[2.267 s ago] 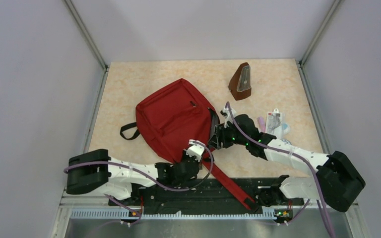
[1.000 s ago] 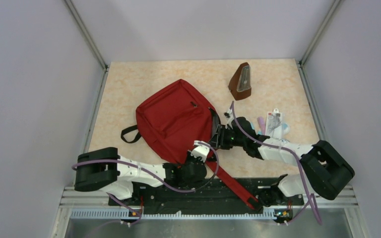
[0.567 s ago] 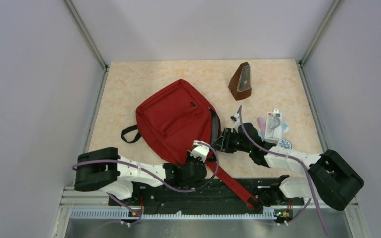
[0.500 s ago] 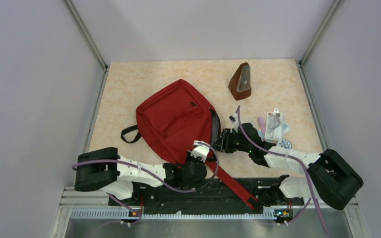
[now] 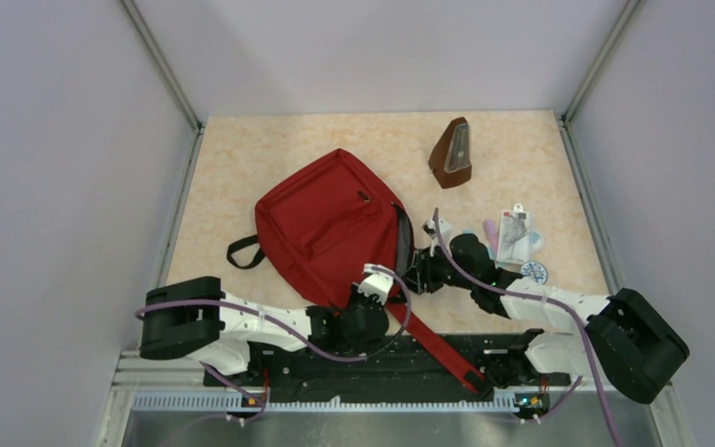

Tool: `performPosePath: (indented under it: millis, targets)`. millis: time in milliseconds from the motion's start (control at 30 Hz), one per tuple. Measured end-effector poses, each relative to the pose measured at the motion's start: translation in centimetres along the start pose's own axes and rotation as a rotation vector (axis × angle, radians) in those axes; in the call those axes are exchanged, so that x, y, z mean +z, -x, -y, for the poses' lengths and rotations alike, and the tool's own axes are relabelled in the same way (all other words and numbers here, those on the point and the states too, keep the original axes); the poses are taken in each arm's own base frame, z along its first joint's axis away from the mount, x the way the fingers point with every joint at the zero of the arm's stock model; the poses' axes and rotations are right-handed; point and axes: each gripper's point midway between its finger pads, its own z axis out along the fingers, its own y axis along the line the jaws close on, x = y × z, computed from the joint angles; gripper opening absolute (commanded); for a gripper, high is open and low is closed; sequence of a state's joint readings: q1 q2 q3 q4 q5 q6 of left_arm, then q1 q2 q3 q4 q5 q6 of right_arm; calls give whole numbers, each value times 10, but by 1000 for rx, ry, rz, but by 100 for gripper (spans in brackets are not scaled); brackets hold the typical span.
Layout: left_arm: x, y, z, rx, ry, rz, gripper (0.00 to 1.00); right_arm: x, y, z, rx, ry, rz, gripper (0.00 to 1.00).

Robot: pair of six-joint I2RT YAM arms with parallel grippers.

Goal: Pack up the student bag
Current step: Zip the student bag at the center of the board.

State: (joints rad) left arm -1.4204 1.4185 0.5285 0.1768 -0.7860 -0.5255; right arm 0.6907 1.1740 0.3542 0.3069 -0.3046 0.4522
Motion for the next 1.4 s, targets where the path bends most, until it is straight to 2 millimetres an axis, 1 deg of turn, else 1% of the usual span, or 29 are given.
performPosePath:
  millis: [167, 300, 500, 633, 733, 800, 867, 933, 1033, 1133, 1300, 1400]
  targets:
    - [0, 1, 0, 4, 2, -3, 18, 1, -5, 7, -76, -16, -19, 43]
    - [-1, 0, 0, 7, 3, -5, 18, 0, -14, 13, -121, -25, -54, 44]
    - [1, 0, 0, 18, 14, -8, 18, 2, -23, 11, -172, -14, -88, 45]
    - [1, 0, 0, 28, 21, -13, 18, 0, -28, 10, -165, -17, -106, 54]
    - [1, -1, 0, 31, 23, -13, 18, -7, -22, 7, -164, -24, -93, 57]
    - [1, -1, 0, 32, 25, -14, 18, -12, -10, 1, -174, -18, -60, 57]
    - [2, -1, 1, 36, 29, -16, 18, -17, 7, -8, -195, -6, -13, 57]
    - [2, -1, 1, 39, 31, -17, 17, -18, 21, -15, -215, 3, 19, 56]
    - [3, 0, 2, 41, 32, -18, 17, -17, 32, -19, -249, 8, 36, 56]
    - [3, 0, 3, 42, 33, -19, 17, -10, 30, -14, -275, -3, 12, 59]
    - [3, 0, 3, 42, 33, -20, 17, 0, 13, 1, -317, -26, -62, 62]
    - [3, 0, 2, 39, 35, -19, 17, 2, 10, 1, -345, -13, -72, 62]
